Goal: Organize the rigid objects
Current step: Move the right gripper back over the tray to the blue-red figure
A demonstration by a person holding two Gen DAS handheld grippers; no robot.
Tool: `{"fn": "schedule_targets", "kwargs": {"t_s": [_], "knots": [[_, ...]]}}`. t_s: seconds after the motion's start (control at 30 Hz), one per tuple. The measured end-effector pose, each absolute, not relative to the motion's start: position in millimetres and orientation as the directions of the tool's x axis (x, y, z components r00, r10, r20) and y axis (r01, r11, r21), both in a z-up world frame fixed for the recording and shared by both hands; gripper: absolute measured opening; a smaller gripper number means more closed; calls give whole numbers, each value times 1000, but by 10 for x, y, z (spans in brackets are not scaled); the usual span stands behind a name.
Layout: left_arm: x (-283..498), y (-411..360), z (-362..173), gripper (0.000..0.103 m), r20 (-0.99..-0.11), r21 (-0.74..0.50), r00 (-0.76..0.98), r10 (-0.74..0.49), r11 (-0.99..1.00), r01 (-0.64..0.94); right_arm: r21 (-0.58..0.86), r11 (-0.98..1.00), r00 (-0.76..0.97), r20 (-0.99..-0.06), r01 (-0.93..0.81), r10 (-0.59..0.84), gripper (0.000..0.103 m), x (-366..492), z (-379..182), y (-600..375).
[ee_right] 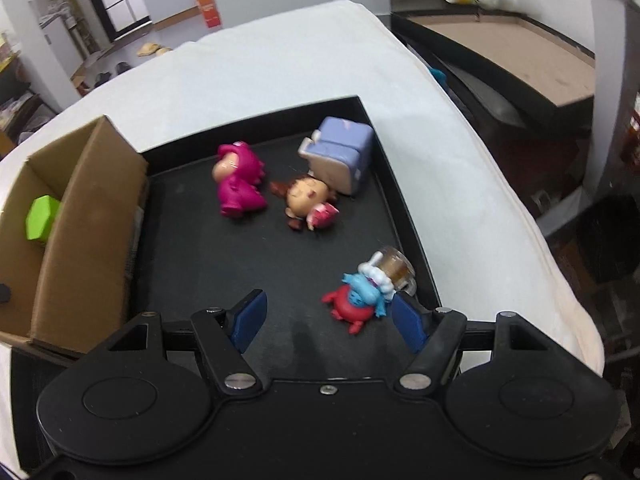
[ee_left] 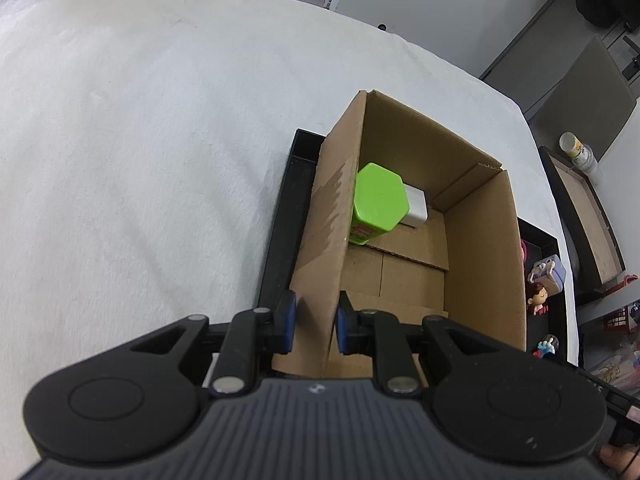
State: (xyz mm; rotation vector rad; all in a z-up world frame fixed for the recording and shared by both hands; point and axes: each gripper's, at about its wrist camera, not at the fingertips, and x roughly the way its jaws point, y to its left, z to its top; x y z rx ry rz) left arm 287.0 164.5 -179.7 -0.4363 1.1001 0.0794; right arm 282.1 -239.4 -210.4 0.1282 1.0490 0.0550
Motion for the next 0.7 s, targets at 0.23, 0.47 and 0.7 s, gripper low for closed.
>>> {"fn": "schedule_targets", "kwargs": {"t_s": [0.23, 0.47, 0.7], "knots": [[2857, 1643, -1800, 19, -875, -302, 460, -151, 913, -275, 179, 980, 471, -874, 86, 118, 69, 2915, -2289, -2492], [2853, 1639, -1802, 19, -875, -301, 460, -151, 914, -274, 174, 979, 468, -877, 105, 106, 69, 3027, -2397, -2496], [2854, 1635, -1809, 19, -876, -299, 459, -149, 914, -273, 138, 988, 485, -870, 68, 89, 69, 3060, -2427, -2469]]}}
